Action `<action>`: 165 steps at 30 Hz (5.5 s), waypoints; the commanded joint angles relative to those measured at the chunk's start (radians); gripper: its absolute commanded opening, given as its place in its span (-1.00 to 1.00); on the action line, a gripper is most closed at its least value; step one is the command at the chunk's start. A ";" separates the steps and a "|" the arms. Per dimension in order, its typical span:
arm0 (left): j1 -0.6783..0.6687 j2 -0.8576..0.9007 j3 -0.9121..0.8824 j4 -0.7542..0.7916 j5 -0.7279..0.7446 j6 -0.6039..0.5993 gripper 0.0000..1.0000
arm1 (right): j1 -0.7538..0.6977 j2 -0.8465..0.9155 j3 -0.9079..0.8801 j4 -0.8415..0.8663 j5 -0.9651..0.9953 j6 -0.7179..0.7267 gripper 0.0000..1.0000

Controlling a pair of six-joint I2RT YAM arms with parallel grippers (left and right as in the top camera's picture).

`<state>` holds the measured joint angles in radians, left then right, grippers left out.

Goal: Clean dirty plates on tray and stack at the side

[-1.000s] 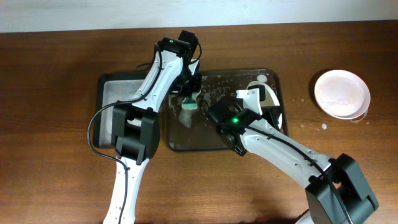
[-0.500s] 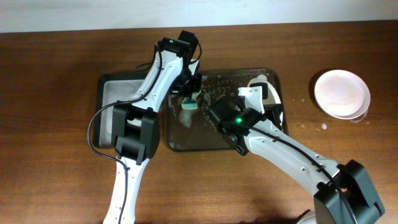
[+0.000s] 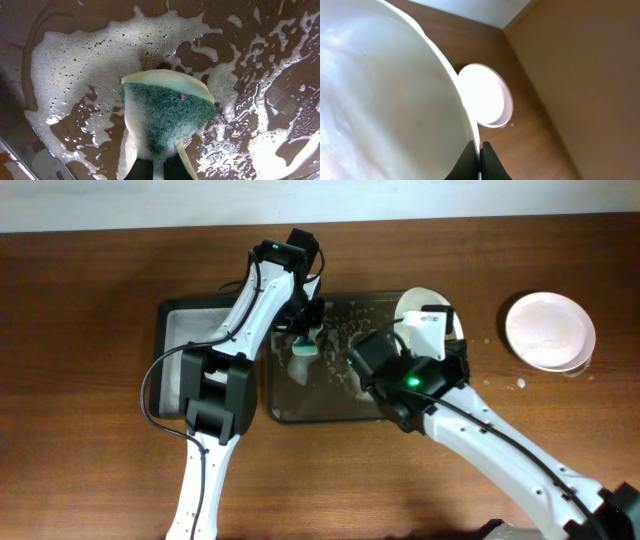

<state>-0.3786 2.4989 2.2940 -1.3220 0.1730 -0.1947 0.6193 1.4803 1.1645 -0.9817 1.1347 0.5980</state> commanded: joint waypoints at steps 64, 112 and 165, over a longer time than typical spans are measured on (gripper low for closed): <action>0.002 -0.016 0.229 -0.265 -0.014 0.059 -0.99 | -1.011 0.200 0.311 0.120 -1.505 -0.307 0.37; 0.282 -0.544 -0.697 0.288 -0.296 0.028 0.91 | -0.808 0.206 0.160 0.159 -1.437 -0.378 0.40; 0.274 -0.879 -0.668 0.236 -0.195 0.028 0.98 | -0.735 -0.329 0.143 0.100 -1.408 -0.721 0.97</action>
<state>-0.1017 1.6176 1.6169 -1.0847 -0.0330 -0.1726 -0.1780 1.2205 1.3262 -0.9363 -0.3077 -0.0448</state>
